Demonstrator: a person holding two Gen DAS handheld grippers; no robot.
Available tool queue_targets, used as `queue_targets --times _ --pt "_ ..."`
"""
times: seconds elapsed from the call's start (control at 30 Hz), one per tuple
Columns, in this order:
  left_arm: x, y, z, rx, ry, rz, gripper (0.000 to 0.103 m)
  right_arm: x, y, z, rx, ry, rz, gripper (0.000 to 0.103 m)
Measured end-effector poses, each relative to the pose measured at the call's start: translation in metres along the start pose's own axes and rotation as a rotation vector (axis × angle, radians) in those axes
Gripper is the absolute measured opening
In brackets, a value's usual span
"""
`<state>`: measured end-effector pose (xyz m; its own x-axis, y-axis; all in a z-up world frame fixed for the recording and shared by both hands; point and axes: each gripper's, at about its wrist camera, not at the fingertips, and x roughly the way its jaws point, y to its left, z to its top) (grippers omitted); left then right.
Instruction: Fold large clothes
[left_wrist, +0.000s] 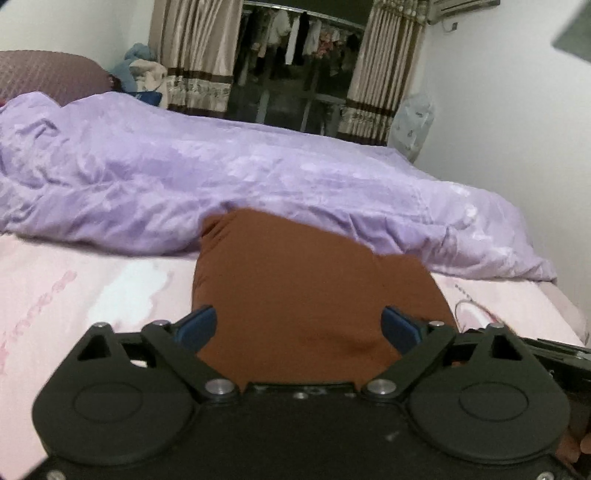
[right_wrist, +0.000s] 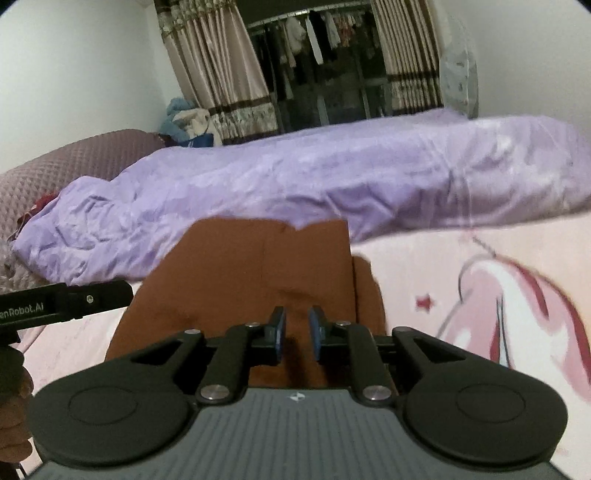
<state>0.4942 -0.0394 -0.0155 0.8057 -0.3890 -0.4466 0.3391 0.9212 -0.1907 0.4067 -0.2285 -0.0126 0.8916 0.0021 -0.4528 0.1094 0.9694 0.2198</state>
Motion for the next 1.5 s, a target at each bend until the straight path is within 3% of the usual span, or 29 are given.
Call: queue_targets --times 0.23,0.57,0.77,1.03,1.23,1.37,1.5 --pt "0.052 0.008 -0.001 -0.018 0.092 -0.017 0.082 0.055 -0.007 0.004 0.009 0.1 -0.03 0.02" --pt "0.067 0.004 -0.016 0.017 0.08 0.007 0.082 0.074 -0.018 -0.018 0.034 0.115 -0.027 0.014" --pt "0.041 -0.001 -0.007 0.016 0.045 0.028 0.08 0.057 -0.014 -0.007 0.012 0.101 -0.032 0.016" --pt "-0.04 -0.007 -0.026 0.009 -0.031 0.057 0.081 -0.019 0.001 -0.003 -0.019 -0.003 -0.006 0.019" --pt "-0.049 -0.011 -0.06 -0.025 0.036 0.035 0.081 -0.035 0.003 -0.024 -0.009 0.015 0.003 0.02" --pt "-0.039 -0.008 -0.078 -0.067 0.098 0.02 0.081 -0.03 0.002 -0.037 -0.017 0.047 -0.018 0.02" --pt "-0.03 -0.009 -0.09 -0.044 0.111 0.04 0.082 -0.02 -0.002 -0.046 -0.004 0.071 -0.02 0.02"
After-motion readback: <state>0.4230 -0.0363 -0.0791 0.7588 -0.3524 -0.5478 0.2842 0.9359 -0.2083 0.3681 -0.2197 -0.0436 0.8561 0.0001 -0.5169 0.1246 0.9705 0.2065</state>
